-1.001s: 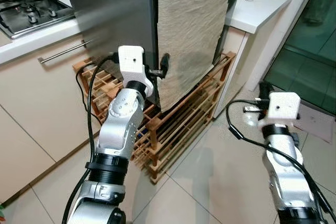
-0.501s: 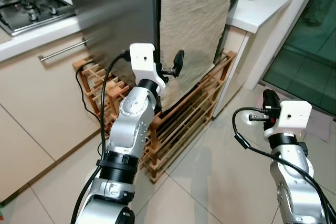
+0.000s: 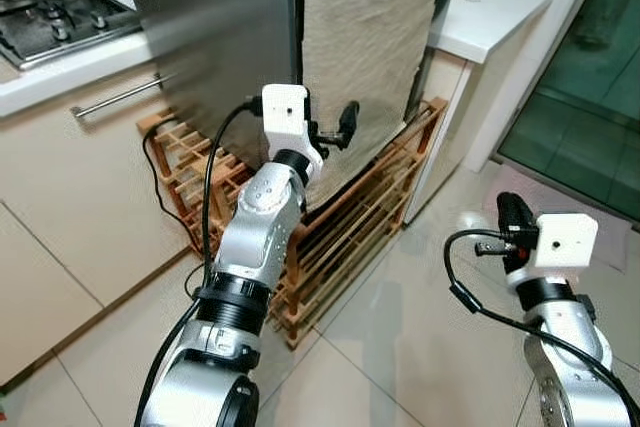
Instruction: Restocking fridge
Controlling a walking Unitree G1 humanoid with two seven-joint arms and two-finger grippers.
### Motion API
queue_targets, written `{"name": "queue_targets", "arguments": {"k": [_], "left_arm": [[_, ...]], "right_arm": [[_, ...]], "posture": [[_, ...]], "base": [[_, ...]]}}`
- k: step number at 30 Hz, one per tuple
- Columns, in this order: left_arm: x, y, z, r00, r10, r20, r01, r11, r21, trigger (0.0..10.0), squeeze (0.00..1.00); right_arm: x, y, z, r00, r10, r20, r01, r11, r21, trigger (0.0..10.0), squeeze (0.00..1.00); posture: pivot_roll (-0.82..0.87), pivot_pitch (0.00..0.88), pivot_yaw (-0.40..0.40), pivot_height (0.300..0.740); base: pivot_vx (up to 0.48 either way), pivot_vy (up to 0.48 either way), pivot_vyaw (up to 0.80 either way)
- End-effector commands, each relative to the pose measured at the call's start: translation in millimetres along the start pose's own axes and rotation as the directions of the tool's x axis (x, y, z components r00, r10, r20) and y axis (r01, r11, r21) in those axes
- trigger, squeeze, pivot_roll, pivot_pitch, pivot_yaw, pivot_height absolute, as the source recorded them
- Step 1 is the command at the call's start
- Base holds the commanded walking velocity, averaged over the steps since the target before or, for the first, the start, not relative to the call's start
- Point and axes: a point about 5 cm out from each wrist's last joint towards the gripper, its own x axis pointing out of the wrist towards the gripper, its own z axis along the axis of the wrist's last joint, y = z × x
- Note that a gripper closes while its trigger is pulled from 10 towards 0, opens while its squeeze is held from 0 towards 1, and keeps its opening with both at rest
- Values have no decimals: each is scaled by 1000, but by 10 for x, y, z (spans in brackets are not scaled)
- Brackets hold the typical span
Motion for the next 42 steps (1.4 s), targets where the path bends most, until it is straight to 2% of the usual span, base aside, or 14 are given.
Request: {"name": "queue_targets", "arguments": {"k": [1,5,12,20,23,24,25,27,30,33,35,38,41,42], "left_arm": [[53,-17,37,1000,1,10,-1,1000,9,10000,0],[80,2,57,1000,10,21,-10,1000,9,10000,0],[126,39,-2,999,32,-12,-31,999,29,10000,0],[141,120,2,997,74,-13,-74,997,-2,10000,0],[143,112,-37,997,77,-29,-77,997,-25,10000,0],[150,106,-70,995,83,-51,-86,995,-59,10000,0],[165,73,-110,995,71,-74,-78,992,-94,10000,0],[178,22,-112,996,44,-73,-51,995,-88,10000,0],[199,-76,-79,998,-14,-55,11,998,-57,10000,0],[217,-168,-57,997,-66,-41,66,998,9,10000,0],[221,-178,-58,997,-70,-43,71,997,16,10000,0],[250,-244,-89,995,-76,-63,81,994,71,10000,0],[286,-399,-90,991,-114,-70,118,991,63,10000,0],[286,-399,-90,991,-114,-70,118,991,63,10000,0]], "right_arm": [[-20,-19,47,1000,0,5,0,1000,0,10000,0],[-44,1,52,1000,17,1,-17,1000,5,10000,0],[-44,47,55,999,40,-2,-40,999,14,10000,0],[-51,71,33,999,42,-11,-41,999,22,10000,0],[-49,81,25,999,44,-14,-44,999,25,10000,0],[-43,80,21,999,43,-16,-42,999,30,10000,0],[-32,83,17,999,43,-17,-42,999,34,10000,0],[-24,82,19,999,42,-16,-42,999,34,10000,0],[-14,79,21,999,43,-14,-43,999,33,10000,0],[1,68,21,999,44,-13,-44,999,32,10000,0],[2,64,22,999,44,-13,-44,999,31,10000,0],[11,71,20,999,50,-14,-49,998,32,10000,0],[6,76,5,998,55,-21,-54,998,32,10000,0],[6,76,5,998,55,-21,-54,998,32,10000,0]], "posture": [[-204,0,-32,740],[-204,0,-32,740],[-202,0,-32,740],[-198,0,-26,740],[-196,0,-25,740],[-195,0,-25,740],[-193,0,-24,740],[-193,0,-24,740],[-192,0,-23,740],[-189,0,-23,740],[-188,0,-23,740],[-187,0,-24,740],[-188,0,-24,740],[-188,0,-24,740]], "base": [[0,0,0],[0,0,0],[0,0,0],[0,0,0],[0,0,0],[0,0,0],[0,0,0],[0,0,0],[0,0,0],[0,0,0],[0,0,0],[0,0,0],[0,0,0],[0,0,0]]}}
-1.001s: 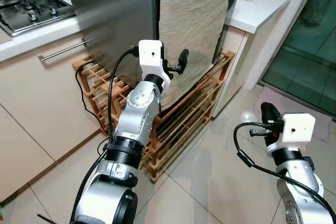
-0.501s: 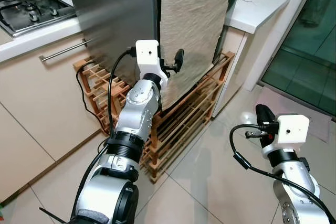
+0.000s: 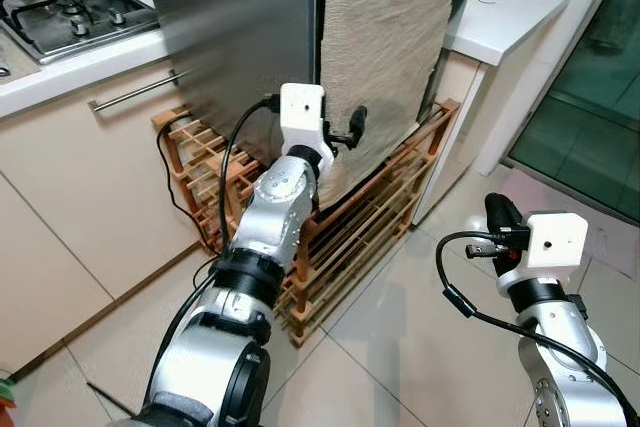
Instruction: Restocking fridge
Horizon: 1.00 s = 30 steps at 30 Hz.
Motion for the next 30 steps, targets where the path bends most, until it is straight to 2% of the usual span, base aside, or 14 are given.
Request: {"name": "queue_targets", "arguments": {"k": [1,6,7,8,10,13,14,15,17,19,25,27,30], "left_arm": [[82,-392,133,990,-136,39,135,991,22,10000,0],[78,-650,177,973,-223,63,224,975,-6,10000,0],[78,-723,170,969,-244,50,246,967,-57,10000,0],[78,-723,170,969,-244,50,246,967,-57,10000,0],[77,-765,165,965,-259,37,261,958,-120,10000,0],[44,-875,215,940,-338,56,342,919,-198,10000,0],[8,-933,269,916,-390,93,401,890,-215,10000,0],[-23,-972,308,895,-429,121,446,868,-217,10000,0],[-89,-1012,335,857,-496,143,514,845,-149,10000,0],[-125,-1001,317,843,-519,140,536,833,-139,10000,0],[-169,-988,290,832,-541,126,554,824,-121,10000,0],[-197,-914,305,849,-512,134,523,850,-66,10000,0],[-242,-735,294,887,-437,149,446,894,-33,10000,0]], "right_arm": [[6,-22,-17,1000,-3,-16,3,1000,6,10000,0],[-4,1,-31,1000,-2,-23,3,1000,6,10000,0],[-8,17,-36,1000,-2,-26,2,1000,6,10000,0],[-8,17,-36,1000,-2,-26,2,1000,6,10000,0],[-10,23,-38,1000,-2,-27,2,1000,6,10000,0],[-12,27,-41,1000,0,-29,0,1000,5,10000,0],[-12,28,-43,1000,0,-30,0,1000,6,10000,0],[-10,29,-44,1000,0,-30,0,1000,6,10000,0],[-7,36,-50,999,2,-32,-2,1000,7,10000,0],[-2,44,-55,999,5,-32,-4,1000,8,10000,0],[8,54,-61,999,7,-33,-7,1000,10,10000,0],[30,67,-69,1000,6,-31,-6,1000,10,10000,0],[63,58,-54,1000,-13,-18,13,1000,8,10000,0]], "posture": [[-190,0,-22,740],[-193,0,-19,740],[-195,0,-19,740],[-195,0,-19,740],[-195,0,-18,740],[-194,0,-19,740],[-192,0,-20,740],[-189,0,-21,740],[-187,0,-21,740],[-181,0,-22,740],[-175,0,-22,740],[-168,0,-16,740],[-162,0,-13,740]], "base": [[0,0,0],[0,0,0],[0,0,0],[0,0,0],[0,0,0],[0,0,0],[0,0,0],[0,0,0],[0,0,0],[0,0,0],[0,0,0],[0,0,0],[0,0,0]]}}
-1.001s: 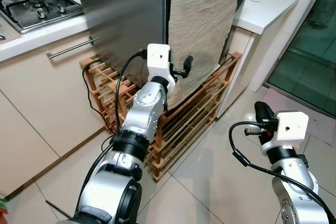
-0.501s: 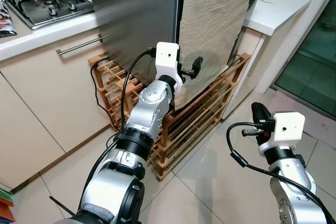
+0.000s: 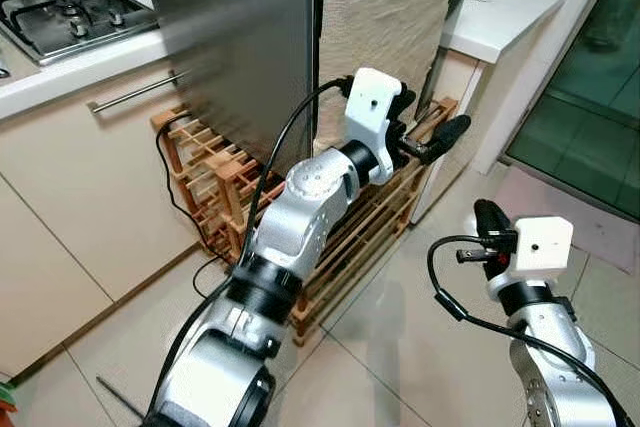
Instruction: Restocking fridge
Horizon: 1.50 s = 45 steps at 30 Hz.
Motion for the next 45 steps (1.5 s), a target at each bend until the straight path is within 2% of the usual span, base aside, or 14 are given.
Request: {"name": "queue_targets", "arguments": {"k": [1,3,5,7,9,14,17,20,24,28,30,32,36,45], "left_arm": [[-22,-74,-4,999,30,38,-30,1000,-2,10000,0],[-202,117,-18,989,138,52,-142,986,83,10000,0],[-323,263,-37,973,226,51,-230,969,95,10000,0],[-572,512,-69,930,366,40,-368,922,118,10000,0],[-641,559,-77,919,391,37,-393,911,126,10000,0],[-1159,795,-170,840,543,-22,-530,827,186,10000,0],[-1484,815,-162,803,595,18,-575,766,286,10000,0],[-1700,740,-173,804,593,40,-576,761,298,10000,0],[-2070,592,-270,803,595,-38,-557,772,307,10000,0],[-2098,515,-262,815,575,-65,-528,785,323,10000,0],[-2023,409,-276,833,544,-100,-500,818,285,10000,0],[-1991,391,-272,839,536,-99,-493,824,279,10000,0],[-1811,392,-188,856,515,-48,-488,835,253,10000,0],[-1744,434,-88,820,572,23,-567,806,172,10000,0]], "right_arm": [[46,-17,42,999,-23,24,23,1000,-7,10000,0],[75,-37,72,998,-57,40,57,998,0,10000,0],[89,-38,94,997,-62,50,63,998,1,10000,0],[108,-34,127,995,-72,68,72,997,-2,10000,0],[113,-33,125,995,-76,71,77,997,-2,10000,0],[155,-3,88,992,-97,76,98,995,-9,10000,0],[135,-8,123,983,-144,115,150,988,-44,10000,0],[63,-19,162,973,-178,146,191,979,-75,10000,0],[-186,-11,172,979,-143,146,160,980,-115,10000,0],[-318,5,184,991,-71,111,84,990,-110,10000,0],[-401,24,138,997,-20,69,26,997,-79,10000,0],[-403,36,114,998,-9,58,13,997,-76,10000,0],[-270,117,90,998,-23,66,28,997,-65,10000,0],[-157,40,103,997,-20,78,27,996,-90,10000,0]], "posture": [[-155,0,-11,740],[-144,0,-10,740],[-133,0,-7,740],[-115,0,0,740],[-110,0,1,740],[-47,0,5,740],[-10,0,9,740],[-2,0,8,740],[-7,0,9,740],[-15,0,6,740],[-18,0,1,740],[-17,0,1,740],[-15,0,-3,740],[-23,0,-12,740]], "base": [[0,0,0],[0,0,0],[0,0,0],[0,0,0],[0,0,0],[0,0,0],[0,0,0],[0,0,0],[0,0,0],[0,0,0],[0,0,0],[0,0,0],[0,0,0],[468,0,0]]}}
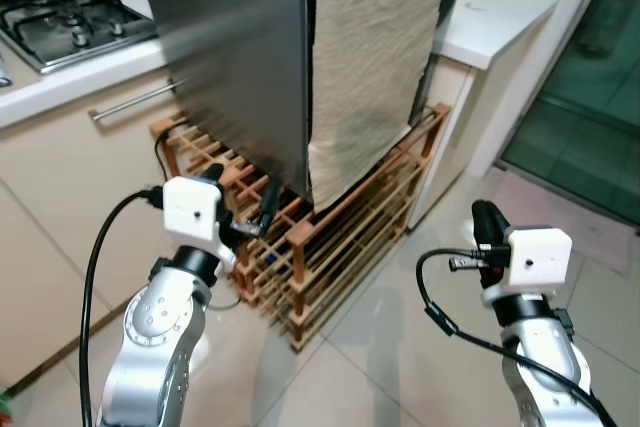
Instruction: Restocking fridge
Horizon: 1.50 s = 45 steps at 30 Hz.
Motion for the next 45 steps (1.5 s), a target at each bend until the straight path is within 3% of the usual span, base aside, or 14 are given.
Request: {"name": "queue_targets", "arguments": {"k": [1,5,11,13,27,35,41,44,45], "left_arm": [[24,-7,76,999,22,30,-21,999,-24,10000,0],[35,-17,118,998,41,50,-39,999,-36,10000,0],[92,-3,235,992,61,112,-60,998,-9,10000,0],[117,-16,246,991,58,118,-58,998,-9,10000,0],[214,-65,333,983,76,167,-72,997,-30,10000,0],[275,-54,336,982,94,161,-92,996,-22,10000,0],[428,-137,307,997,-35,67,38,998,-49,10000,0],[503,-213,319,987,-161,0,161,986,-41,10000,0],[510,-308,334,968,-250,-26,249,968,-30,10000,0]], "right_arm": [[4,-71,-33,1000,-17,-13,17,1000,-21,10000,0],[40,-93,54,999,-25,35,26,999,-45,10000,0],[204,-160,484,965,-50,257,90,985,-146,10000,0],[242,-153,549,956,-50,288,96,984,-149,10000,0],[297,-149,415,965,-63,256,105,982,-154,10000,0],[293,-161,389,965,-62,254,104,982,-159,10000,0],[317,-154,327,973,-61,224,95,985,-142,10000,0],[322,-179,317,976,-66,208,95,987,-132,10000,0],[297,-204,299,978,-64,198,93,986,-140,10000,0]], "posture": [[-21,0,-17,740],[-20,0,-21,740],[-25,0,-27,740],[-26,0,-28,740],[-29,0,-25,740],[-39,0,-23,740],[-37,0,-28,740],[-36,0,-29,740],[-37,0,-32,740]], "base": [[465,0,0],[456,0,0],[445,0,0],[394,277,0],[134,304,0],[0,0,0],[0,0,0],[0,0,0],[0,0,0]]}}
